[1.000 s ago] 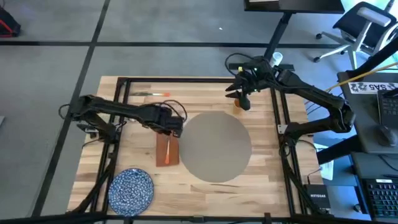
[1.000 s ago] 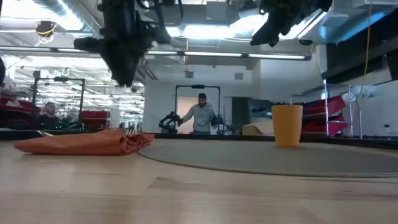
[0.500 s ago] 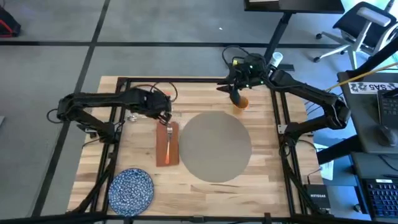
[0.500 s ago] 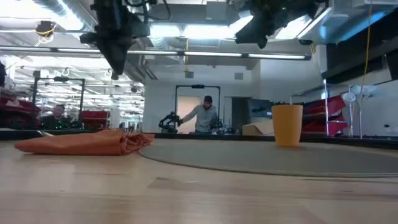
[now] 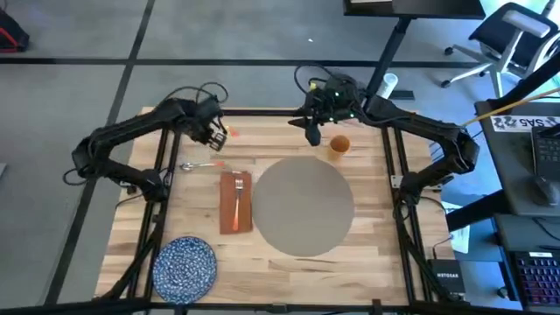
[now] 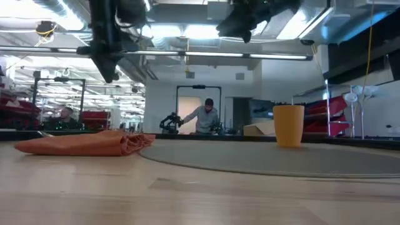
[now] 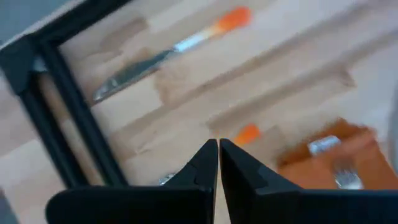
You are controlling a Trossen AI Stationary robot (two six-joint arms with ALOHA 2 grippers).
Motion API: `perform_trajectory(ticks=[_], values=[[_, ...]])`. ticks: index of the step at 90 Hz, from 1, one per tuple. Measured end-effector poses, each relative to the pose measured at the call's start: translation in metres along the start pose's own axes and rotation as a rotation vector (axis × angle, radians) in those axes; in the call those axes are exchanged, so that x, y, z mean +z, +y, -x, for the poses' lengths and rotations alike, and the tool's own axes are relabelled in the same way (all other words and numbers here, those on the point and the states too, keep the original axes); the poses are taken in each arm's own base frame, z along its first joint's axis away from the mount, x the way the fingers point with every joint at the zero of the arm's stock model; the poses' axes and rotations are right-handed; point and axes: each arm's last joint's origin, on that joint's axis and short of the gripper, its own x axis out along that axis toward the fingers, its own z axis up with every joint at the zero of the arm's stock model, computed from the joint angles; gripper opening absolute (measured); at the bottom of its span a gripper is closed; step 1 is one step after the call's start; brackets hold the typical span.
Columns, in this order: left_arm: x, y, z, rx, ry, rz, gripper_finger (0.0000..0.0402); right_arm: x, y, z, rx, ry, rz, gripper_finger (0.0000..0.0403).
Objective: Set table place
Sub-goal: Put the orange knife on the gray mat
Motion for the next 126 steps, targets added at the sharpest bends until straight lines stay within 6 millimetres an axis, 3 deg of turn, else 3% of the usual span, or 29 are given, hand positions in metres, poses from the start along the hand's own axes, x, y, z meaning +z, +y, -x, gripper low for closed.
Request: perform_trajectory(ticks=[19,38,52,77,107,126], values=[[-0.012,0.026,-0.047,0.01,0.138,0.063,0.0,0.0,-0.001,0.001,-0.044,0.014,0.0,0.0115],[-0.019,0.036,-0.08,0.061,0.093,0.209,0.0,0.0,-0.001,0.001,-0.051,0.014,-0.006,0.0115],[-0.014,0.037,-0.09,0.091,-0.013,0.282,0.0,0.0,-0.002,0.001,-0.071,0.014,-0.018,0.0115],[-0.002,0.029,-0.116,0.02,-0.003,0.316,0.0,0.0,-0.002,0.001,-0.07,0.015,-0.025,0.0115],[0.027,0.025,-0.11,0.054,-0.084,0.306,0.0,0.006,0.0,0.006,-0.069,0.009,-0.016,0.0115],[0.04,0.018,-0.128,0.074,-0.018,0.252,0.0,0.019,0.002,0.015,-0.07,0.011,0.032,0.0115]])
